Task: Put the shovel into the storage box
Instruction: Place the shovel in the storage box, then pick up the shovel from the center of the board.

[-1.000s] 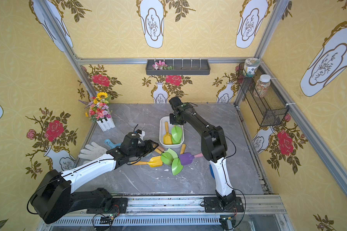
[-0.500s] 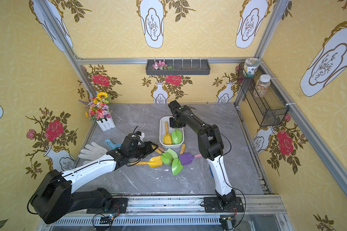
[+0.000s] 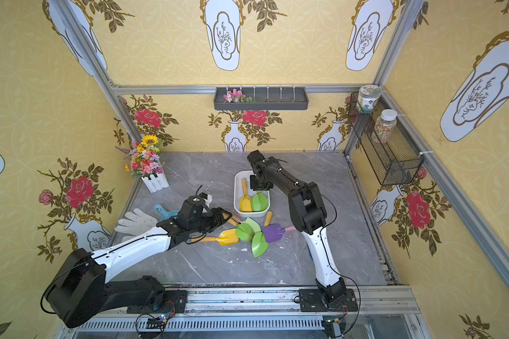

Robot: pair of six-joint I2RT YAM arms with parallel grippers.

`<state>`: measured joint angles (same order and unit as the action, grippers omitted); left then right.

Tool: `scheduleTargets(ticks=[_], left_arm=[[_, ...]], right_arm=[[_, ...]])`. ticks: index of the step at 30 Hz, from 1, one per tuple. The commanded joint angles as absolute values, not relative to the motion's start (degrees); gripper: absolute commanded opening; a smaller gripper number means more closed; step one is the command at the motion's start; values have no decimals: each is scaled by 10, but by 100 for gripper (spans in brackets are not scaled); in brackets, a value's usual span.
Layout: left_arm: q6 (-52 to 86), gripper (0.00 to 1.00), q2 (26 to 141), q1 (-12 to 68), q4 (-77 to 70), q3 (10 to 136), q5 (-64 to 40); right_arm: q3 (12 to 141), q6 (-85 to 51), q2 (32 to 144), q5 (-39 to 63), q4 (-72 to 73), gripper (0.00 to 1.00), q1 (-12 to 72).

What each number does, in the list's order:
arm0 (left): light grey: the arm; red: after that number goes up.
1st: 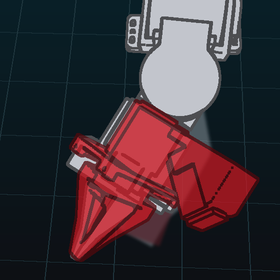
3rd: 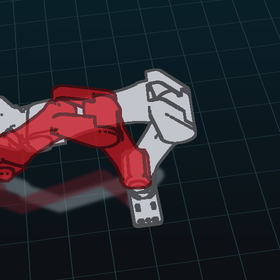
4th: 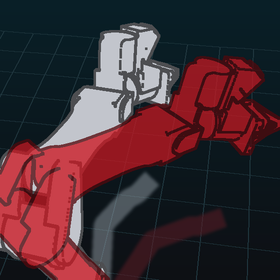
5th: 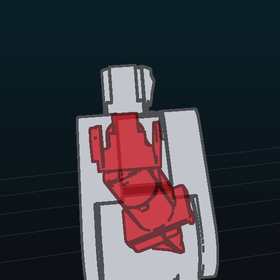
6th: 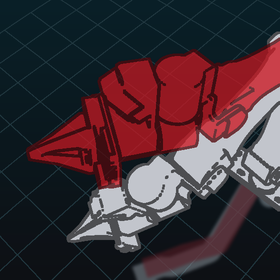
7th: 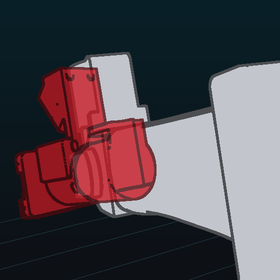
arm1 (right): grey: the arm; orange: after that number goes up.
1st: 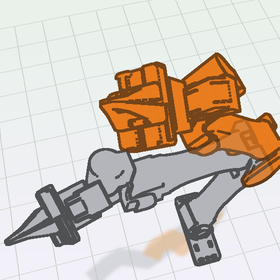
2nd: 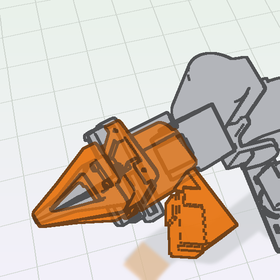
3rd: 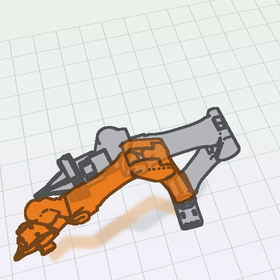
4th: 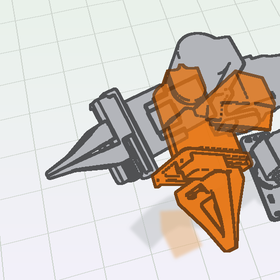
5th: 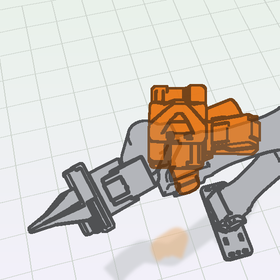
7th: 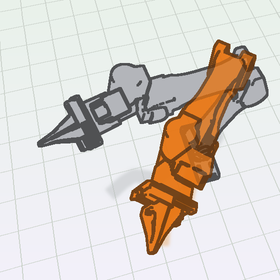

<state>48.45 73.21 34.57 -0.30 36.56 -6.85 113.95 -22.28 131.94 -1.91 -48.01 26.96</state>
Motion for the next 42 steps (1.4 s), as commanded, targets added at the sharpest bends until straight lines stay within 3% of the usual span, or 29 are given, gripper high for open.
scheduleTargets(ticks=[1, 42], left_arm=[[482, 61, 735, 345, -13, 362, -70], [453, 60, 722, 346, 43, 356, -58]], right_arm=[[1143, -228, 1316, -32, -480, 41, 270], [884, -244, 1061, -43, -437, 50, 337]])
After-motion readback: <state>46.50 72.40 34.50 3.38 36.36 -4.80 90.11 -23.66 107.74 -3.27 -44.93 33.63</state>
